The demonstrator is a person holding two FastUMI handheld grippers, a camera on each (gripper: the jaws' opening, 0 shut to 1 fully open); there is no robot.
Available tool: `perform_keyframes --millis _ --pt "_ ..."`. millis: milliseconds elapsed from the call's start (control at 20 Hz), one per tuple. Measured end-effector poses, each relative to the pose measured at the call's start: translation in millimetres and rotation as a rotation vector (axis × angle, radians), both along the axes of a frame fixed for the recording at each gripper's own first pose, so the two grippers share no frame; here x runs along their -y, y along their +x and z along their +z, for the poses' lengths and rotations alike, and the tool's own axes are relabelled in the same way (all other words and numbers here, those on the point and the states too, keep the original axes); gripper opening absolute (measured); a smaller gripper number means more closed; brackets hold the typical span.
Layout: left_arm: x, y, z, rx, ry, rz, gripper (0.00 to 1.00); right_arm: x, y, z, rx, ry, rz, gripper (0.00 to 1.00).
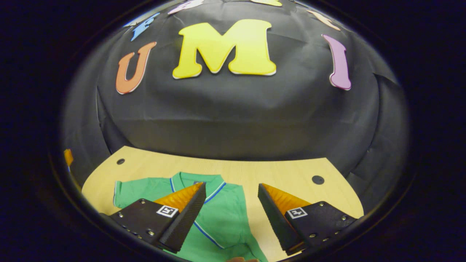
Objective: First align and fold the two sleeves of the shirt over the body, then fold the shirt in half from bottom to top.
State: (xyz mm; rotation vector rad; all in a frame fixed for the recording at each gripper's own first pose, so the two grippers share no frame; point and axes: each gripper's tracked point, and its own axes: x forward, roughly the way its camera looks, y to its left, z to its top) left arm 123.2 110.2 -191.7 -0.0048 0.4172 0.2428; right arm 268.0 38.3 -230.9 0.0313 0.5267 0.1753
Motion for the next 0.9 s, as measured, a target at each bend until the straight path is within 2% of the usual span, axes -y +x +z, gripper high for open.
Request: perform_keyframes --millis 300,450,650,900 --pt "-16.1 20.5 -65.4 -0.111 -0.029 0.012 0.98 15.5 -14.5 81.1 0.151 0.038 0.015 0.93" --pt "-26.9 29.4 -98.0 -0.158 -0.03 0.045 0.98 20.2 -26.9 117.4 0.211 0.064 0.02 0.94" --pt "-44.0 47.1 -137.4 -0.212 -0.029 0.088 0.98 33.0 -45.7 154.1 0.277 0.064 0.032 0.92" --pt "-64.7 60.5 -181.8 -0.324 -0.031 0.14 0.98 51.4 -53.7 186.3 0.333 0.085 0.005 0.92"
